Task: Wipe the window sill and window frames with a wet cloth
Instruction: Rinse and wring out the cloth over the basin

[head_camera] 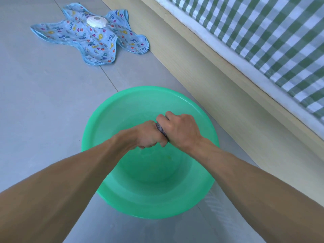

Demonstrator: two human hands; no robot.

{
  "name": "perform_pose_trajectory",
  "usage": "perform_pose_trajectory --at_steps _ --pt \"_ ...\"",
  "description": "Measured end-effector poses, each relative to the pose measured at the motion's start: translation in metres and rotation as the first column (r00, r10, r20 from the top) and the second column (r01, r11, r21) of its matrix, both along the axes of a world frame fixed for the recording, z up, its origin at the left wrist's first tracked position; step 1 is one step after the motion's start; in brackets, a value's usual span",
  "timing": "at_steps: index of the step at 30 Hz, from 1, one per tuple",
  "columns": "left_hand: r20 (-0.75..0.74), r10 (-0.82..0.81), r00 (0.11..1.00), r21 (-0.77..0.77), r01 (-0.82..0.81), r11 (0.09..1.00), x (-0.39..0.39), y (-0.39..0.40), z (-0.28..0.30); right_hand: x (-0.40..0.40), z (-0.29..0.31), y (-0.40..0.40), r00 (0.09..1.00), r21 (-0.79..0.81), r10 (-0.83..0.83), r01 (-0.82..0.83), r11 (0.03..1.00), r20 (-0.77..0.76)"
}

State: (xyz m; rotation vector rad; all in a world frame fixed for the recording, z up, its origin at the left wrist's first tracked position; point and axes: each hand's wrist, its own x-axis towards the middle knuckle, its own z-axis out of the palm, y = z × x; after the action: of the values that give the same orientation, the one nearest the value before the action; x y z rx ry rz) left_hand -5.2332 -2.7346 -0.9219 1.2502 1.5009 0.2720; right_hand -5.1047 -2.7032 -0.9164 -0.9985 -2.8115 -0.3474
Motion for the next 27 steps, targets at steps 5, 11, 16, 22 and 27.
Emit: perform_pose_trajectory --at_steps 5,11,16,22,27 --pt "-0.459 0.04 0.888 0.298 0.111 0.948 -0.002 -0.007 -0.012 -0.015 0.01 -0.011 0.952 -0.203 -0.114 0.176 0.963 0.283" --pt "-0.683 0.123 0.72 0.335 0.16 0.928 0.004 -0.016 -0.018 -0.024 0.007 -0.014 0.929 -0.286 -0.197 0.289 0.914 0.312" --pt "-0.74 0.086 0.667 0.307 0.221 0.926 0.003 -0.019 -0.02 -0.026 0.002 -0.017 0.923 -0.341 -0.223 0.329 0.881 0.313" --pt "-0.729 0.11 0.675 0.342 0.222 0.913 0.004 -0.016 -0.015 -0.023 0.009 -0.013 0.929 -0.367 -0.221 0.325 0.872 0.297" --pt "-0.61 0.158 0.777 0.373 0.106 0.922 -0.001 -0.017 -0.017 -0.021 0.008 -0.008 0.949 -0.398 -0.188 0.279 0.874 0.253"
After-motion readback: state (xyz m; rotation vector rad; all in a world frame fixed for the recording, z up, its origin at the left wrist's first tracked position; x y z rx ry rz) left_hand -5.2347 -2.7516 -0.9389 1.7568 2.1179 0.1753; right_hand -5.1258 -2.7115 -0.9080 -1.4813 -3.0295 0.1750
